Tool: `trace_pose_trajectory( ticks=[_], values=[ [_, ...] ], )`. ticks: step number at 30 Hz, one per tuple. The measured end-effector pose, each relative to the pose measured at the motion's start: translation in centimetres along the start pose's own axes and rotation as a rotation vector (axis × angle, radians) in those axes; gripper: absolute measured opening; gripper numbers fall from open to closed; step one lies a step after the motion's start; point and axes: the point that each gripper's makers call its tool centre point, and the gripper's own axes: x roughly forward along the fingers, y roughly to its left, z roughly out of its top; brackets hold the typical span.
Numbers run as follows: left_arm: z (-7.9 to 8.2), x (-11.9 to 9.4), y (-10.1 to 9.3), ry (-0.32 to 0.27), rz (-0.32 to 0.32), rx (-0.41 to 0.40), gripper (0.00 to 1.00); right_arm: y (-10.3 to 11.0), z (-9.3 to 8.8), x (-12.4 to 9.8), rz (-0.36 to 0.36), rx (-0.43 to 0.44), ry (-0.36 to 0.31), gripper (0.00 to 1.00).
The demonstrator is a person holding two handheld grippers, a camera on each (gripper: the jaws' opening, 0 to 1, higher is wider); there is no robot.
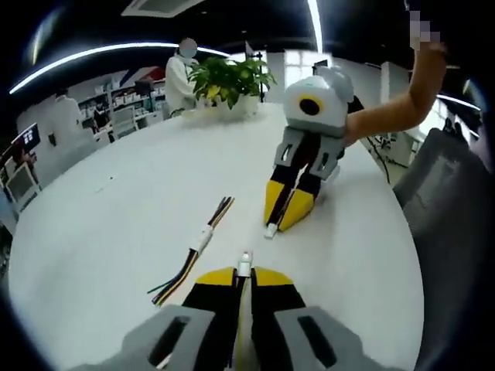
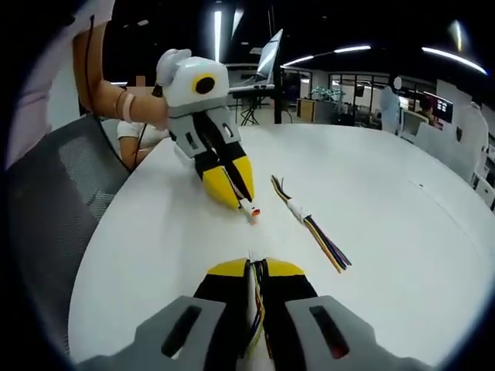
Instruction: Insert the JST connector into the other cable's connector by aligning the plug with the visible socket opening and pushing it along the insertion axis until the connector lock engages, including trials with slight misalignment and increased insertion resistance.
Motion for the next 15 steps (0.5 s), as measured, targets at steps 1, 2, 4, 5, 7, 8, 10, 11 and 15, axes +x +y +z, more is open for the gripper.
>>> trace_pose_trajectory(
  ticks=[1,2,4,5,7,8,10,11,15],
  values=[
    [0.0,-0.1,0.0,0.003,-0.004,0.010,0.00,-0.1,0.3,-0.2,-0.012,-0.005,-0.001,0.03],
    [0.1,-0.2,0.0,0.004,-0.009,0.021,0.00,-0.2,0.6,-0.3,-0.015,-0.012,-0.007,0.03],
    [0.3,-0.3,-0.4,0.003,-0.025,0.033,0.00,-0.2,1.2,-0.5,-0.018,-0.015,-0.023,0.03],
    [0.4,-0.3,-0.6,0.005,-0.034,0.043,0.00,-0.1,1.5,-0.6,-0.018,-0.019,-0.028,0.03],
    [0.6,-0.3,-1.0,0.008,-0.046,0.056,0.00,0.1,1.9,-0.6,-0.015,-0.030,-0.034,0.02],
    [0.7,-0.4,-1.2,0.007,-0.053,0.062,0.00,0.3,2.1,-0.6,-0.010,-0.042,-0.034,0.02],
    [1.1,-0.4,-1.4,0.004,-0.066,0.063,0.00,0.5,2.2,-0.5,-0.005,-0.054,-0.031,0.02],
    [1.2,-0.4,-1.5,0.001,-0.068,0.063,0.00,0.6,2.2,-0.5,-0.004,-0.056,-0.030,0.02],
    [1.2,-0.2,-1.6,0.013,-0.075,0.081,0.00,1.0,2.3,-0.5,0.011,-0.069,-0.026,0.02]
  ],
)
